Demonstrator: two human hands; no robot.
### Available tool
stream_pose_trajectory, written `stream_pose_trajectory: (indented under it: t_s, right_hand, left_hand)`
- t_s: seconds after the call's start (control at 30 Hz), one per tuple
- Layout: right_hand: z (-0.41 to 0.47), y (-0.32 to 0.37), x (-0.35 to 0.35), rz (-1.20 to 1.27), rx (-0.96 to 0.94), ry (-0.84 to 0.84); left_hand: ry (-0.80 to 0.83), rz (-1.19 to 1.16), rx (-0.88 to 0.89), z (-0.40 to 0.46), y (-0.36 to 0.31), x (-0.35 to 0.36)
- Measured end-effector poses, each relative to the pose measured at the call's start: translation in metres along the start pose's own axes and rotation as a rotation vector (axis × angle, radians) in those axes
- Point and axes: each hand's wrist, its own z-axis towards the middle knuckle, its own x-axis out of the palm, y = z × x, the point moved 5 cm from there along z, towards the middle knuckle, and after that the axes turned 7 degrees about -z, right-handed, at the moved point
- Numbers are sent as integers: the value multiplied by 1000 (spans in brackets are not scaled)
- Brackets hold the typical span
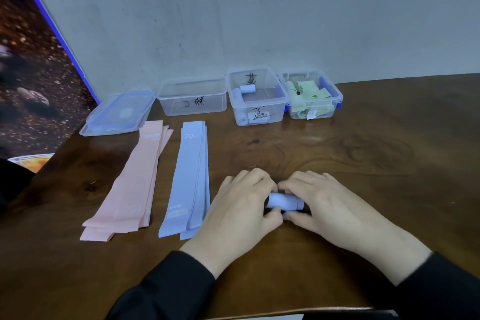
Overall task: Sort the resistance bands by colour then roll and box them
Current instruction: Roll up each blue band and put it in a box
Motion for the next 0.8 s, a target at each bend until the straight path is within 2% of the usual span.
stream_pose_trajectory:
  t_s: [0.07,0.17,0.27,0.33,0.5,0.8]
  right_hand:
    - [9,-2,-9,51,35,-16]
    - [23,-13,-22,308,161,-92]
    - [36,-28,-22,578,284,-163]
    - [44,-38,-12,660,348,-161]
    - [48,-53,15,520,400,-110]
    - [46,-60,17,536,354,-81]
  left_hand:
    - [-41,-88,-25,14,1,-10]
    - [-101,-225,-61,35,3,-24]
    - [-139,-255,-48,52,6,-26]
    - [-164,-232,-35,61,10,-22]
    - [-82,-141,26,68,25,15]
    - [-167,29,145,65,25,25]
